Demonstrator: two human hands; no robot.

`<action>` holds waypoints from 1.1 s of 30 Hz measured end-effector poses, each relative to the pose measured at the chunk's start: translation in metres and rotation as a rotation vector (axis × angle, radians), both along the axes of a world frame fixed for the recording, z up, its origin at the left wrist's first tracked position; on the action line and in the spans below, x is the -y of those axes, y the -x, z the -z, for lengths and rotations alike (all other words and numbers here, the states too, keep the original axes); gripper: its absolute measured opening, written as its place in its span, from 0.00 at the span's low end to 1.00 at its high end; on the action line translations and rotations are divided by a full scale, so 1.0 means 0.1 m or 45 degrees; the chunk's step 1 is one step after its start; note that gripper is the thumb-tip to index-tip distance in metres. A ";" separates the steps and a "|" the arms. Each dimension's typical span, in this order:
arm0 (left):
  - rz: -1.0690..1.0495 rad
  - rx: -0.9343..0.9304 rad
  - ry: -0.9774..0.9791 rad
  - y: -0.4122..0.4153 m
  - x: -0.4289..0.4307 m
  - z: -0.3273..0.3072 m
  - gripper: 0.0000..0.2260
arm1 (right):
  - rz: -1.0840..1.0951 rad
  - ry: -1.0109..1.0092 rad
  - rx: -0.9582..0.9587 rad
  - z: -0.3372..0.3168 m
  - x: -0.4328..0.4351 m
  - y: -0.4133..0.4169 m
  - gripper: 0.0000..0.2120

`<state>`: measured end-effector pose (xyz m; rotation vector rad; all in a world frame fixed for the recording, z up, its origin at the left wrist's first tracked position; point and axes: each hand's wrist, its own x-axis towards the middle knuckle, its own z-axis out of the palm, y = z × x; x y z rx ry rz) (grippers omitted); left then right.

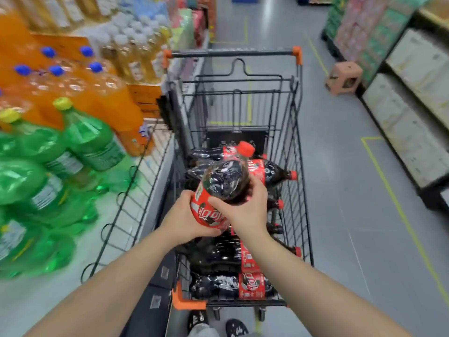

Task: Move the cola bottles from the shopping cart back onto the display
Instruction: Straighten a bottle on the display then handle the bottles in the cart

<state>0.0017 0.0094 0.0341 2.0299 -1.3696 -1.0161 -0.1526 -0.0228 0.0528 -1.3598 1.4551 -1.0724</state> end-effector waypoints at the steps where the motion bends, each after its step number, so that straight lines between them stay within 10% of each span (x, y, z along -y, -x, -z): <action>1: -0.109 -0.044 0.048 0.00 -0.11 -0.02 0.41 | -0.113 0.084 -0.076 -0.10 0.00 -0.07 0.39; 21: -1.389 0.155 0.649 -0.77 -2.29 -1.28 0.38 | -1.383 0.787 0.018 -1.61 -1.28 -1.82 0.48; 33: -1.806 0.069 0.510 -1.61 -3.44 -0.62 0.39 | -1.940 0.490 -0.111 -1.07 -2.30 -3.15 0.54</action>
